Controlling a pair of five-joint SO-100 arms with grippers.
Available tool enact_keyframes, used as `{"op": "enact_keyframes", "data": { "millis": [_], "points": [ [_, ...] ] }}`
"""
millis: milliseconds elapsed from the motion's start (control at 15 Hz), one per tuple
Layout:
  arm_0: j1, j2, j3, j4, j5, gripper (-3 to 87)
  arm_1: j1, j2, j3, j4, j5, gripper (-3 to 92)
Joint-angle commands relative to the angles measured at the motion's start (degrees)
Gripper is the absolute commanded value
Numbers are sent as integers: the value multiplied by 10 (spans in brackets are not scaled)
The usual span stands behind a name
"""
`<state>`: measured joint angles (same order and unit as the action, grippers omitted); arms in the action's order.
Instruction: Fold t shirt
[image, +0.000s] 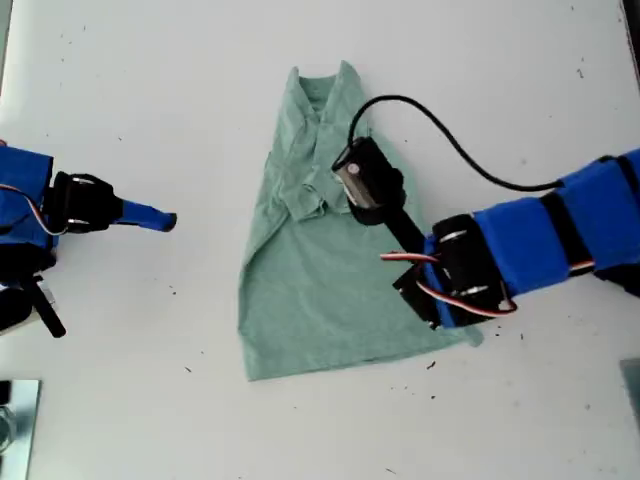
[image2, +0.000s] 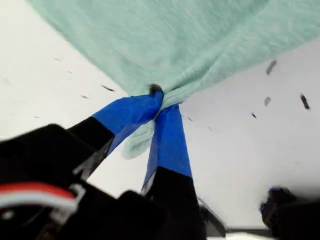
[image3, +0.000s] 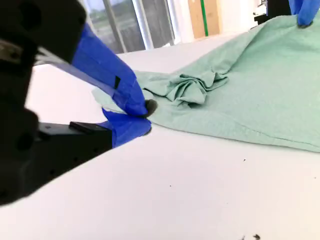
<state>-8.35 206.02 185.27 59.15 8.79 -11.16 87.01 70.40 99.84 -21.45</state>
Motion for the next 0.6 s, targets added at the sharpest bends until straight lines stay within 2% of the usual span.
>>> {"op": "enact_keyframes", "data": {
  "millis": [0, 200, 333, 533],
  "points": [
    [6, 4, 7, -3, 5, -2, 2, 40, -67, 0, 1, -22],
    [6, 4, 7, -4, 7, -2, 18, 77, -30, -51, 23, -22],
    [6, 4, 7, -4, 7, -2, 33, 75, 4, -140, 51, -23],
    [6, 4, 7, -4, 8, -2, 54, 112, 182, -377, 121, -23]
  ]
}}
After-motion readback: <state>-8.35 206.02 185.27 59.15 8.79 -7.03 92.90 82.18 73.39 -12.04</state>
